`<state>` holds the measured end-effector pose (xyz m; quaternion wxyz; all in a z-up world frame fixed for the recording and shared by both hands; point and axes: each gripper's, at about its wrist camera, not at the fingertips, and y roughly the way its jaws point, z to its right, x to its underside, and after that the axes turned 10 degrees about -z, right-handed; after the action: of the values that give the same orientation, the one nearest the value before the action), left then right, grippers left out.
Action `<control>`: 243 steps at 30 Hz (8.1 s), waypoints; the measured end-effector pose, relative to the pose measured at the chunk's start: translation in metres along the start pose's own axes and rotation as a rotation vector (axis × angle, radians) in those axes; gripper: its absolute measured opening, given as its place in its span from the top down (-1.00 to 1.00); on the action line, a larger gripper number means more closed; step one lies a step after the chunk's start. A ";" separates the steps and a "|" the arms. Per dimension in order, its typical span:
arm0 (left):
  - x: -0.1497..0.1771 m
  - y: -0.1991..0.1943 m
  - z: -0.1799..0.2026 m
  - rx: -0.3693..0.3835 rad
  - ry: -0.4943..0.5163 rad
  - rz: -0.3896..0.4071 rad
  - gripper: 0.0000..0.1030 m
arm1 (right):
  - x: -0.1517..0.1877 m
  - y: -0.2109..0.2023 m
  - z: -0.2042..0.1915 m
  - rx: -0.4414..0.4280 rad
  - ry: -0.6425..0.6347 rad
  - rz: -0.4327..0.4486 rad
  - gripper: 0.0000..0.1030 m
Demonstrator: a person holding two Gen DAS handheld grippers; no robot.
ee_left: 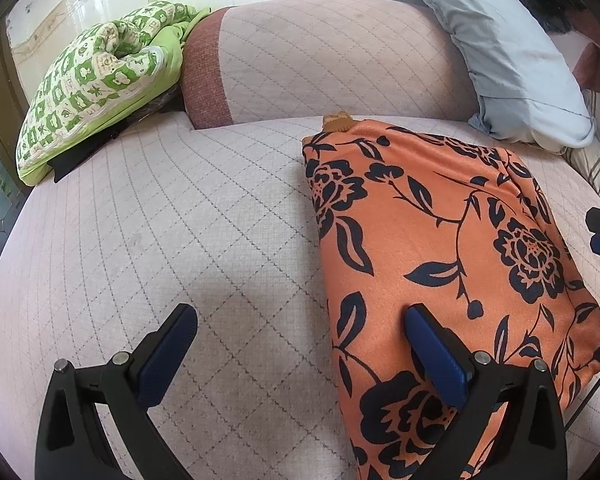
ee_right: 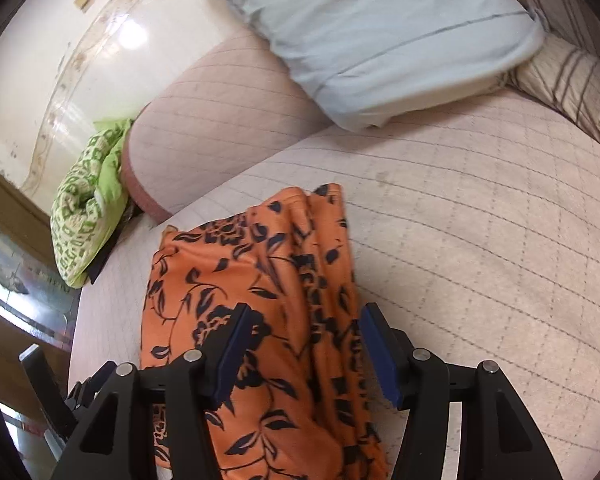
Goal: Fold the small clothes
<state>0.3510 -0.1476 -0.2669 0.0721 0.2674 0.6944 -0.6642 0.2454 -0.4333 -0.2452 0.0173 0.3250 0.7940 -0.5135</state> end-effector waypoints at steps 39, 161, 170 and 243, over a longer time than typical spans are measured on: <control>0.000 0.037 0.015 0.544 0.011 -0.160 -0.52 | 0.018 0.077 0.011 -0.309 -0.019 -0.225 -0.09; 0.215 -0.344 -0.101 -0.241 -0.176 0.285 -0.94 | 0.325 -0.211 -0.208 0.021 -0.467 0.196 -0.16; 0.224 -0.359 -0.106 -0.222 -0.157 0.314 -0.94 | 0.332 -0.224 -0.221 0.030 -0.502 0.227 -0.16; 0.198 -0.327 -0.141 -0.081 -0.156 0.290 -0.94 | 0.311 -0.188 -0.278 0.085 -0.593 0.201 -0.16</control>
<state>0.0663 0.0510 -0.0526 0.2313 0.3093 0.6671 -0.6370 -0.0150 -0.0972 -0.0755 0.2852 0.2384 0.6959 -0.6144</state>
